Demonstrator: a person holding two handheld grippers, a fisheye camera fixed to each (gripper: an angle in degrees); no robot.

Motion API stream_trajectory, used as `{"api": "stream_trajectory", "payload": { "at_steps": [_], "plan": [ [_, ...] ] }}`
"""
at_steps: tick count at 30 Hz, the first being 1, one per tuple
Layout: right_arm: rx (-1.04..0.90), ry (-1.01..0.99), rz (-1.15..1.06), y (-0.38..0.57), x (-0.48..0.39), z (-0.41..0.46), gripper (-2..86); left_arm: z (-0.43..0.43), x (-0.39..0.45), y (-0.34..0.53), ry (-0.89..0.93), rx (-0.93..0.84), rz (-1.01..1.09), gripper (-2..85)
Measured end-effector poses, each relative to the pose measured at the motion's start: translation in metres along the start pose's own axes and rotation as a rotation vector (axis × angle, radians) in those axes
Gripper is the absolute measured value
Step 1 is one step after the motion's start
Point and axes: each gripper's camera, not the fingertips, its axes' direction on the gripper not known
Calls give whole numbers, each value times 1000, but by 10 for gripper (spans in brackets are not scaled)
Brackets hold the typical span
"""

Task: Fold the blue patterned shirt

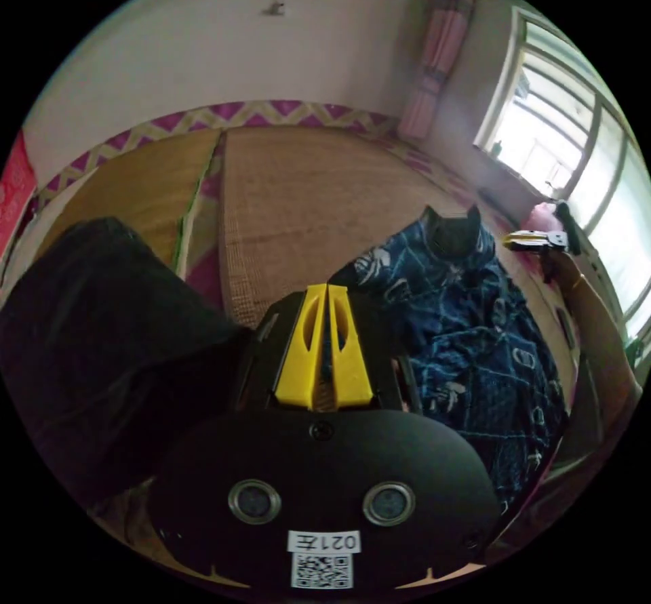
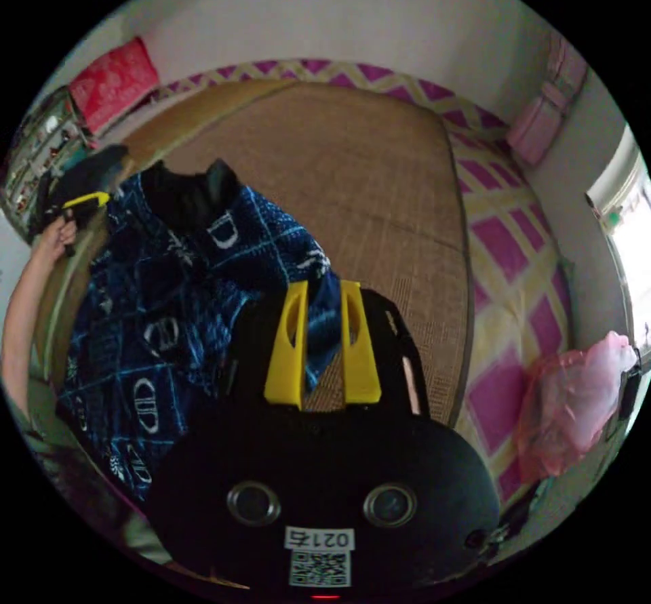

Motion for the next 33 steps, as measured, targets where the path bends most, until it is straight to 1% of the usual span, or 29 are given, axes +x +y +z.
{"api": "stream_trajectory", "payload": {
  "at_steps": [1, 2, 4, 6, 7, 9, 10, 11, 14, 15, 17, 18, 19, 20, 22, 24, 27, 29, 30, 32, 33],
  "plan": [
    [-39, 7, 18, 0, -5, 13, 104, 0, -2, 15, -63, 30, -15, -10],
    [-5, -21, 45, 4, -8, 12, 107, -7, -5, 32, -81, 84, -26, -10],
    [84, -103, 32, 11, -19, 0, 106, -23, -8, 56, -37, 147, -34, -9],
    [127, -193, -59, 16, -46, -10, 104, -38, -1, 80, 19, 158, 13, -9],
    [111, -263, -100, 17, -64, -12, 107, -47, 4, 97, 67, 145, 34, -8],
    [-1, -298, -90, 15, -82, -3, 120, -59, 14, 122, 145, 108, 49, -7],
    [-42, -286, -34, 16, -86, 2, 129, -66, 20, 141, 194, 77, 43, -6],
    [-43, -261, 47, 19, -84, 4, 132, -74, 27, 159, 239, 53, 41, -5],
    [-58, -203, 188, 22, -75, 11, 132, -95, 49, 201, 284, 8, 65, -4],
    [-70, -215, 205, 21, -74, 14, 131, -99, 53, 209, 285, 8, 75, -3],
    [-48, -289, 292, 19, -74, 20, 110, -113, 71, 232, 284, -4, 95, -3],
    [-33, -300, 314, 18, -74, 19, 83, -116, 74, 236, 293, -3, 98, -3],
    [-7, -355, 326, 14, -77, 16, 29, -122, 83, 243, 299, -10, 113, -3],
    [32, -441, 342, 11, -79, 10, 21, -127, 93, 249, 290, -21, 131, -3],
    [84, -536, 387, 5, -84, -4, 13, -137, 108, 256, 287, -20, 167, -4],
    [127, -601, 375, -5, -98, -25, 8, -147, 122, 264, 288, -11, 187, -6],
    [195, -695, 281, -28, -145, -74, 4, -175, 140, 287, 338, 35, 202, -9],
    [228, -725, 130, -55, -215, -119, 2, -209, 153, 321, 377, 96, 217, -9],
    [232, -724, 88, -62, -237, -130, 1, -219, 156, 332, 390, 111, 221, -9],
    [247, -693, -80, -92, -335, -169, 0, -258, 164, 378, 425, 165, 239, -9],
    [256, -672, -122, -99, -363, -178, 0, -267, 166, 391, 428, 175, 241, -9]
  ]
}}
